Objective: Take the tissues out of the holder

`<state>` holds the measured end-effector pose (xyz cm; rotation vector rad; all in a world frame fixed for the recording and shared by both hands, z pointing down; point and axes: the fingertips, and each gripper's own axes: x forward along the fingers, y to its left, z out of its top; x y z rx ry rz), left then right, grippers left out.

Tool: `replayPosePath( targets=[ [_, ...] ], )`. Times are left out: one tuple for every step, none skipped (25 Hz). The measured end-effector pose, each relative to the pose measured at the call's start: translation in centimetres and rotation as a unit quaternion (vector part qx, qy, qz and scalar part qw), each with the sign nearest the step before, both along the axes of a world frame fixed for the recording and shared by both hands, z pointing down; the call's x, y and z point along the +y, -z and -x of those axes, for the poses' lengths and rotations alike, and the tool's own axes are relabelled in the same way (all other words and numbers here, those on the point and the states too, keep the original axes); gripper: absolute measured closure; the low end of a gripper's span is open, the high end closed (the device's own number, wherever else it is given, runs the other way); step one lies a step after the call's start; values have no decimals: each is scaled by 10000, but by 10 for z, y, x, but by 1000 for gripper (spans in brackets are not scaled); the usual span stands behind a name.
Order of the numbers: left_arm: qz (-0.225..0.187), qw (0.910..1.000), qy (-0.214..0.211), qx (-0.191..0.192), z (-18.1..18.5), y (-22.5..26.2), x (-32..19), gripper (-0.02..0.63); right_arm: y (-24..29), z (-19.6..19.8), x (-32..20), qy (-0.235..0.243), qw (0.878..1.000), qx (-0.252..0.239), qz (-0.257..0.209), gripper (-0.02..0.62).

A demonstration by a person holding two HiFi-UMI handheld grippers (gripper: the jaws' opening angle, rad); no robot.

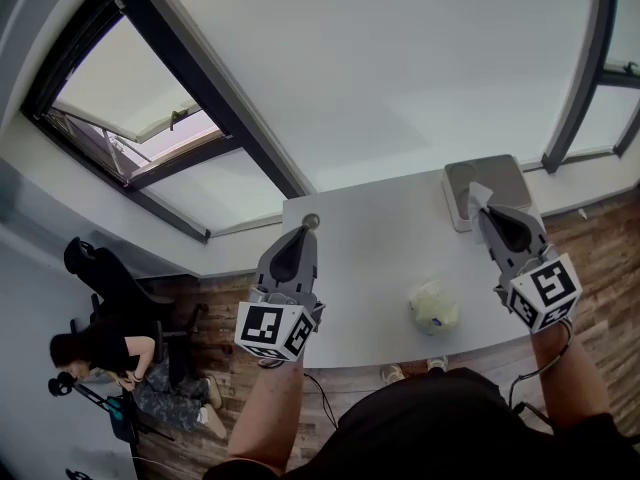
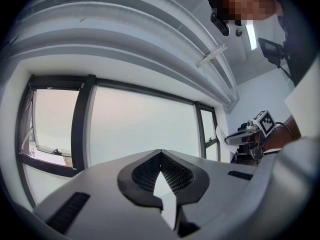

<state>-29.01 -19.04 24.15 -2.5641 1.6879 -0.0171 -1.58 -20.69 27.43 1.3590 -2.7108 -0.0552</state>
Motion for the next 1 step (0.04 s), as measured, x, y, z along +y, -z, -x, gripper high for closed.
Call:
replayPosePath(
  targets=[
    [-1,10000,-2,-2,0,0,-1,601,0,0,-1,2,10000,1,2,578]
  ],
)
